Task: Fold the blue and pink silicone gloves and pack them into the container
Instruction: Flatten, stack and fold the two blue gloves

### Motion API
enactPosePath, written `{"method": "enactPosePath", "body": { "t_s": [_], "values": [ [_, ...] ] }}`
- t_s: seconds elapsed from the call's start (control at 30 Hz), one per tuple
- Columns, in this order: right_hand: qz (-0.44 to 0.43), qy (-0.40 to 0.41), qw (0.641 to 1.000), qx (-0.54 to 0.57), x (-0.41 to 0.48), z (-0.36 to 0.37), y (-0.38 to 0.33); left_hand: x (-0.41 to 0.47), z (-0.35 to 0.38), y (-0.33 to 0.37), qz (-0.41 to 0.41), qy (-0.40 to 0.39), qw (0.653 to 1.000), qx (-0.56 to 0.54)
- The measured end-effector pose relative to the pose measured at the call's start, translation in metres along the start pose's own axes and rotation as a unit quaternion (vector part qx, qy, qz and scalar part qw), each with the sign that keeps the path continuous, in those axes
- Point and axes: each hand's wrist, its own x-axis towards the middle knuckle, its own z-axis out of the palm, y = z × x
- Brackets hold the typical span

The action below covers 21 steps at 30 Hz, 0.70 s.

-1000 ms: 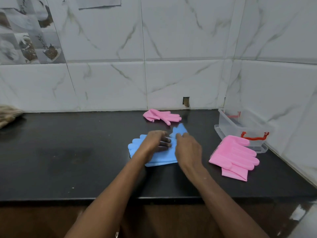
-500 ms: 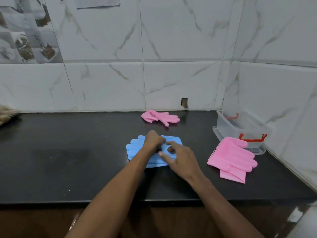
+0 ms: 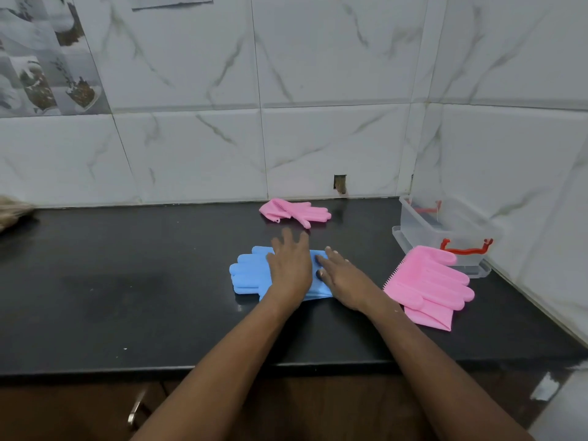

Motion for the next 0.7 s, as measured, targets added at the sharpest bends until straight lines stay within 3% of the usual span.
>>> {"method": "enactPosePath", "body": {
  "t_s": [0.07, 0.13, 0.23, 0.37, 0.5, 0.57, 0.7],
  "values": [
    [0.068, 0.077, 0.994, 0.023, -0.007, -0.001, -0.004, 0.000, -0.001, -0.013, 0.058, -0.004, 0.998, 0.024],
    [0.167, 0.170, 0.971, -0.004, -0.016, -0.001, -0.013, 0.003, -0.003, -0.032, 0.064, -0.091, 0.990, -0.086],
    [0.252, 0.164, 0.954, 0.007, -0.027, 0.002, -0.029, 0.010, -0.016, -0.053, 0.061, -0.200, 0.958, -0.196],
    [0.289, 0.161, 0.936, 0.123, -0.024, 0.000, -0.047, 0.021, -0.016, -0.057, 0.048, -0.234, 0.949, -0.207],
    [0.248, 0.198, 0.855, 0.409, -0.018, -0.001, -0.066, 0.024, -0.006, -0.061, 0.015, -0.220, 0.942, -0.252],
    [0.239, 0.222, 0.856, 0.401, -0.020, 0.009, -0.083, 0.023, -0.004, -0.065, 0.005, -0.232, 0.935, -0.267],
    [0.249, 0.268, 0.891, 0.268, -0.016, 0.028, -0.109, 0.031, -0.009, -0.074, -0.059, -0.263, 0.913, -0.306]
  ]
}}
